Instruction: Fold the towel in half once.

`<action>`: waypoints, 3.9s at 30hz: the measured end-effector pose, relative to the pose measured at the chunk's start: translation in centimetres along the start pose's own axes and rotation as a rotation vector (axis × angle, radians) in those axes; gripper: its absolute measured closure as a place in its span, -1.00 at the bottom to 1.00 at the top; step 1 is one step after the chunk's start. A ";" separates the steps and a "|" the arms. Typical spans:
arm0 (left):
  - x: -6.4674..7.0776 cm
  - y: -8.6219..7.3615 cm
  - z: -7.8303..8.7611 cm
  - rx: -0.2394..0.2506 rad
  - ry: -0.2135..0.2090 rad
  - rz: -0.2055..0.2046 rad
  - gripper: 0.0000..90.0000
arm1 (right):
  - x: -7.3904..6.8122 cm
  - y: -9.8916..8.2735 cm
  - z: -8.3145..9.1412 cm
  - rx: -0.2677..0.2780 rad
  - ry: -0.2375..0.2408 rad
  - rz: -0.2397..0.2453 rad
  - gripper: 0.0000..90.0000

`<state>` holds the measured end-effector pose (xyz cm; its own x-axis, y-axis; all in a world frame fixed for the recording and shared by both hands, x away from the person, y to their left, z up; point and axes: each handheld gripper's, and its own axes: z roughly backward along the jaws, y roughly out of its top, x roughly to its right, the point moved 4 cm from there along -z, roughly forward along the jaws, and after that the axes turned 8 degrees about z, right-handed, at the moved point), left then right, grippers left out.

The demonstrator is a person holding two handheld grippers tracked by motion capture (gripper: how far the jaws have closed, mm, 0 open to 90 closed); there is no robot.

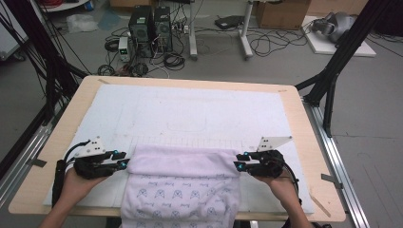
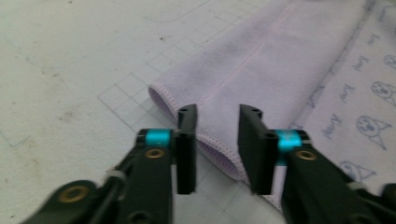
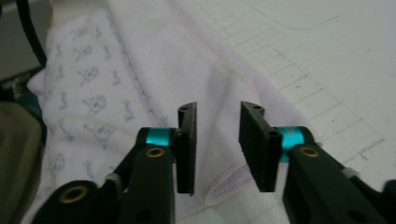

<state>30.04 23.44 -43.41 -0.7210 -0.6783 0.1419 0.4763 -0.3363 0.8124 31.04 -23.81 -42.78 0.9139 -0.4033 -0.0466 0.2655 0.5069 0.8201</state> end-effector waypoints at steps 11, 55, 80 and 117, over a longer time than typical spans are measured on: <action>0.1 0.6 -4.9 -0.094 -0.050 -0.012 0.40 | 0.9 0.0 -3.7 -0.130 -0.028 0.031 0.15; 2.1 1.0 -1.3 0.007 -0.004 -0.049 0.28 | -0.3 0.2 -0.4 -0.016 -0.031 0.048 0.20; -1.0 0.6 -6.0 -0.121 0.006 0.021 0.85 | 2.2 -1.6 -4.5 -0.180 0.006 0.036 0.85; -8.7 10.6 -6.5 0.004 0.175 0.077 0.28 | 13.2 8.0 -5.3 -0.069 -0.170 -0.052 0.17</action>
<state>44.66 21.56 -39.68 -0.5836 -0.8054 0.1031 0.5243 -0.2768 0.8053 46.85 -21.03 -39.92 0.8349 -0.5502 0.0137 0.3369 0.5305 0.7778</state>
